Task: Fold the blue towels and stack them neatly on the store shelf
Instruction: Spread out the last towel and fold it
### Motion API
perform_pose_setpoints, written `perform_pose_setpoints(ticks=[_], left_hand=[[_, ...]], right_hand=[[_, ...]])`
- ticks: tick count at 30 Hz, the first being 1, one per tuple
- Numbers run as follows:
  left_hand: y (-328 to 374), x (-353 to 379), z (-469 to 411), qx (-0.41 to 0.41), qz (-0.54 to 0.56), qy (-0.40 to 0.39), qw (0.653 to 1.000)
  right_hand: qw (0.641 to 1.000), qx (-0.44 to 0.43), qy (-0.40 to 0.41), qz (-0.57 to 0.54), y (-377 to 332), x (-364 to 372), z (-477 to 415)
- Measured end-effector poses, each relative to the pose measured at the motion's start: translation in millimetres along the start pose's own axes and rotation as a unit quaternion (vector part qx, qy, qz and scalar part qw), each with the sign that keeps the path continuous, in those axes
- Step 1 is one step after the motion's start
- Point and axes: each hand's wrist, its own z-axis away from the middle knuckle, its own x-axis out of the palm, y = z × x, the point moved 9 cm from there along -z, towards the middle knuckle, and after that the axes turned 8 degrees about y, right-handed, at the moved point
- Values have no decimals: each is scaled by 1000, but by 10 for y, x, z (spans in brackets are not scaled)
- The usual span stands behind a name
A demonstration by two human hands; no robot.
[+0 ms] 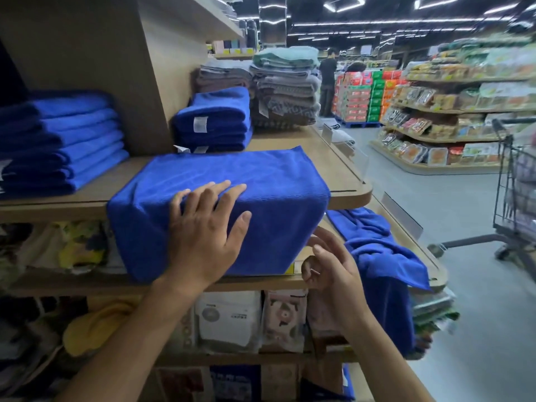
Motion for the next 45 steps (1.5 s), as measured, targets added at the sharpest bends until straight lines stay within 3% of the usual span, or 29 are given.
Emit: perform_pose_setpoints(ticks=[9, 12, 16, 19, 21, 24, 29, 33, 37, 41, 45], left_hand=[[-7, 14, 5, -1, -4, 9, 1000], [-5, 18, 5, -1, -8, 12, 1000], [-7, 16, 8, 0, -8, 14, 1000], [-9, 13, 8, -1, -5, 12, 1000], [-9, 14, 5, -2, -4, 10, 1000], [-6, 16, 4, -1, -5, 10, 1000], [-8, 32, 9, 5, -10, 7, 1000], [-14, 34, 7, 5, -11, 8, 1000], [-15, 42, 7, 4, -12, 2, 1000], [-17, 42, 5, 4, -16, 0, 1000], [-12, 48, 8, 7, -20, 1, 1000]], right_hand=[[986, 53, -115, -111, 24, 233, -125], [983, 56, -138, -103, -43, 282, -161], [998, -20, -33, 54, -157, 165, -224], [985, -137, 58, 90, -380, 67, -153], [978, -178, 66, 82, -467, 86, -82], [984, -172, 22, 49, -493, 176, -56], [997, -33, -57, -34, -342, 265, -169], [987, 13, -156, -44, -296, 378, -197], [968, 67, -237, 47, -171, 491, -179], [934, 48, -276, 222, -95, 554, -133], [909, 32, -313, 275, -131, 736, -82]])
